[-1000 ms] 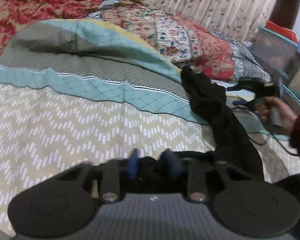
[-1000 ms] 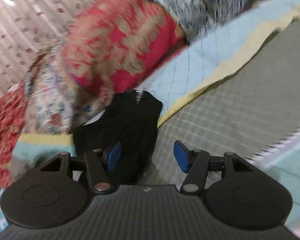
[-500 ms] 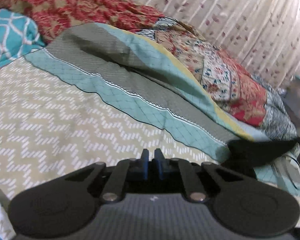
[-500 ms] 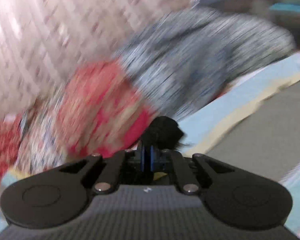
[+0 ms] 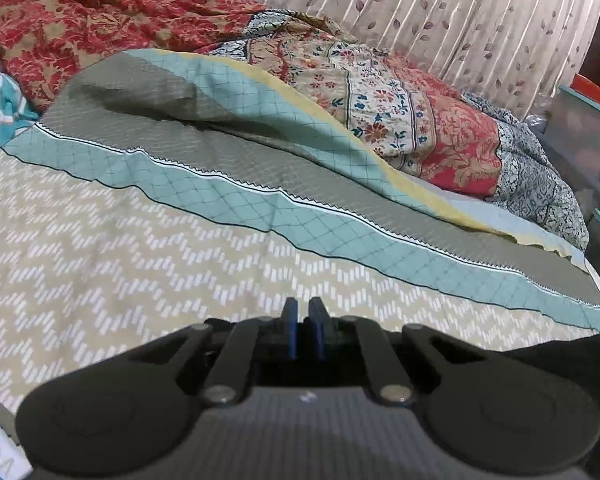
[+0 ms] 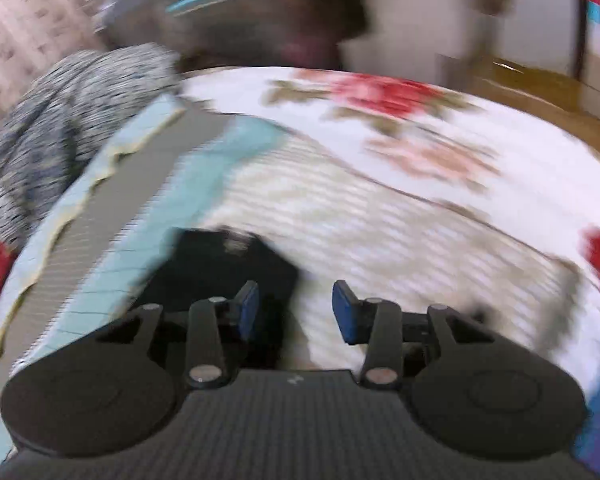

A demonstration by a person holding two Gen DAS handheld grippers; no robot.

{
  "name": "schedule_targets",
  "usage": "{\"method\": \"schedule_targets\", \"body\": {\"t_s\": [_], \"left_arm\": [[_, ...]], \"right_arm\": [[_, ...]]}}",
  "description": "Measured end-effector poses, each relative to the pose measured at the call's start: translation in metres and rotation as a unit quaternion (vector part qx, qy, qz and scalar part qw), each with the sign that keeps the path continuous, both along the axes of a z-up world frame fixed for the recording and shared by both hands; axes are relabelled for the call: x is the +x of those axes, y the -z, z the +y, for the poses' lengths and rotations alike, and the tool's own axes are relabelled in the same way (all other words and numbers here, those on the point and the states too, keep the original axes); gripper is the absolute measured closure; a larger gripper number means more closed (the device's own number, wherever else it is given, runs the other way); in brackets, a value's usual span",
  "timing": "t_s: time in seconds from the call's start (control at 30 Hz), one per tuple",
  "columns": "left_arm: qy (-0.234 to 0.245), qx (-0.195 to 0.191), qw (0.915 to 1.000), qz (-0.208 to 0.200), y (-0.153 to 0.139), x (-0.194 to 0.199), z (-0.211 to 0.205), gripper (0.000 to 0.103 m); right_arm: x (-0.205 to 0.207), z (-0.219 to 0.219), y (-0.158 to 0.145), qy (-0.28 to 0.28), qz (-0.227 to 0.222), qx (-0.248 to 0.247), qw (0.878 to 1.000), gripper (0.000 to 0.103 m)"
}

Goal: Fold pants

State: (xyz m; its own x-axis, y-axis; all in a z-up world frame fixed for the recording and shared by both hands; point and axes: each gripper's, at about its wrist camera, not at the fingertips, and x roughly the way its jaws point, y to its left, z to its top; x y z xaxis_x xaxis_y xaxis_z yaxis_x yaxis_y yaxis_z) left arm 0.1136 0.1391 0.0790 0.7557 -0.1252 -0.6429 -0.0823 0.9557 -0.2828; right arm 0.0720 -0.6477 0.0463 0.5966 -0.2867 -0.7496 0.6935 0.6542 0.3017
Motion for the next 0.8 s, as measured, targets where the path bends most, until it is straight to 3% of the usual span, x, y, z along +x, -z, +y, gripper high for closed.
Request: {"method": "schedule_targets", "body": {"t_s": [0.1, 0.27, 0.33, 0.5, 0.57, 0.6, 0.63, 0.73, 0.8], "left_arm": [[0.001, 0.001, 1.0000, 0.000, -0.003, -0.003, 0.004, 0.095], [0.000, 0.003, 1.0000, -0.001, -0.003, -0.003, 0.003, 0.095], [-0.006, -0.002, 1.0000, -0.001, -0.003, -0.003, 0.003, 0.095], [-0.003, 0.004, 1.0000, -0.006, -0.006, -0.004, 0.003, 0.095], [-0.002, 0.009, 0.9999, -0.013, -0.010, -0.003, 0.004, 0.095], [-0.003, 0.011, 0.9998, -0.015, -0.012, -0.002, 0.004, 0.095], [-0.004, 0.014, 0.9998, -0.017, -0.013, -0.001, 0.005, 0.095], [-0.007, 0.018, 0.9996, -0.023, -0.017, 0.008, 0.006, 0.095], [-0.018, 0.018, 0.9992, -0.031, -0.020, 0.017, 0.010, 0.101]], "right_arm": [[-0.008, 0.017, -0.020, -0.003, -0.036, -0.041, 0.999, 0.059], [0.050, 0.054, -0.043, -0.119, -0.067, -0.030, 0.990, 0.054], [0.079, 0.064, -0.032, -0.132, -0.054, -0.002, 0.990, 0.042], [0.143, 0.080, 0.030, -0.115, 0.041, 0.028, 0.992, 0.036], [0.146, 0.098, 0.035, -0.133, 0.041, -0.037, 0.990, 0.049], [0.147, 0.102, 0.033, -0.147, 0.042, -0.056, 0.987, 0.088], [0.147, 0.102, 0.032, -0.151, 0.037, -0.054, 0.986, 0.100], [0.147, 0.087, 0.009, -0.134, -0.022, -0.053, 0.989, 0.100], [0.150, 0.085, -0.014, -0.114, -0.062, -0.055, 0.990, 0.100]]}}
